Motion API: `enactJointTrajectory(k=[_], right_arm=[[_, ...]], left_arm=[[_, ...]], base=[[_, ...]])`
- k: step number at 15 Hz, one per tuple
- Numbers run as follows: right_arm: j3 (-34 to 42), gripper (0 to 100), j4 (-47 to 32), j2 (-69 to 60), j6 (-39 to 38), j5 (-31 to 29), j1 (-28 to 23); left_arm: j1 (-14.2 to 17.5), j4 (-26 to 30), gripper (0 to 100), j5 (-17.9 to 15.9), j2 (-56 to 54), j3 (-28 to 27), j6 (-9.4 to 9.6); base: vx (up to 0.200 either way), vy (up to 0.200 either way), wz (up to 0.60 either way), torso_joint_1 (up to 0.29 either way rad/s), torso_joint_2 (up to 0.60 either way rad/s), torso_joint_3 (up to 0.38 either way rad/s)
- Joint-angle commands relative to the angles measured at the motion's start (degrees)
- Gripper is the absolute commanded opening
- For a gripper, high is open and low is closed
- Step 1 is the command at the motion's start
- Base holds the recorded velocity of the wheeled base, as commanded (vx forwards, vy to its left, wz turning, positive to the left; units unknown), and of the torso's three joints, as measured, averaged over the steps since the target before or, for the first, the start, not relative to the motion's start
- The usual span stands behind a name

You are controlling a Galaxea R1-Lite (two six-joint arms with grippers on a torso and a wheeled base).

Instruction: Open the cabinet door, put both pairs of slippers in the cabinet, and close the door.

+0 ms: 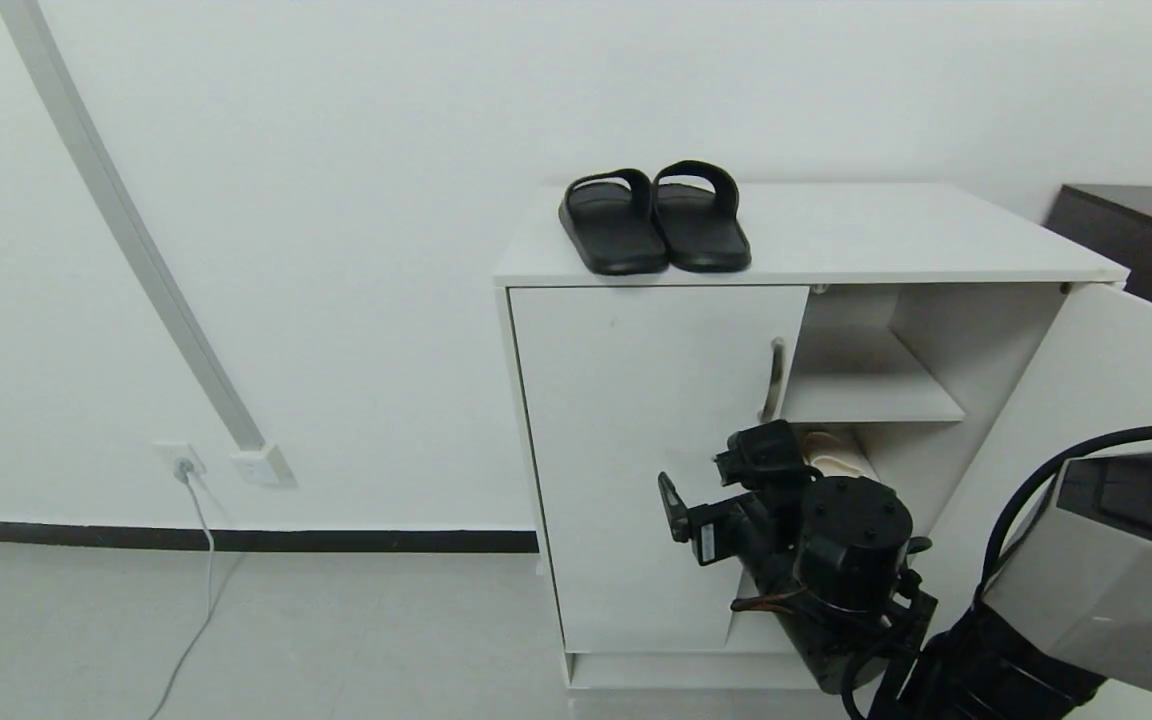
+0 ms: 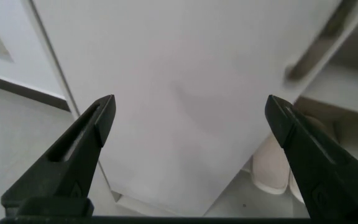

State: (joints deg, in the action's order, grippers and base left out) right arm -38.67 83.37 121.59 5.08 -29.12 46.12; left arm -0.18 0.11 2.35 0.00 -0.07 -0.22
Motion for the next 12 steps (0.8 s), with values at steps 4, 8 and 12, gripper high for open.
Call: enactJointTrajectory(k=[4, 8, 12], right_arm=[[0.0, 100, -0.05, 0.14, 0.01, -0.14, 0.03], [0.0, 100, 0.04, 0.14, 0.63, -0.14, -0.06], [0.08, 100, -0.05, 0.14, 0.63, -0.14, -0.06]], left_arm=[[0.01, -0.02, 0, 0.02, 0.0, -0.01, 0.04], [0.01, -0.02, 0, 0.02, 0.0, -0.01, 0.04], [0.01, -0.02, 0, 0.02, 0.0, -0.01, 0.04]], base=[[0.0, 0.0, 0.0, 0.178, -0.49, -0.316], [0.0, 0.0, 0.0, 0.196, -0.5, -0.309], [0.0, 0.0, 0.0, 0.217, -0.54, -0.316]])
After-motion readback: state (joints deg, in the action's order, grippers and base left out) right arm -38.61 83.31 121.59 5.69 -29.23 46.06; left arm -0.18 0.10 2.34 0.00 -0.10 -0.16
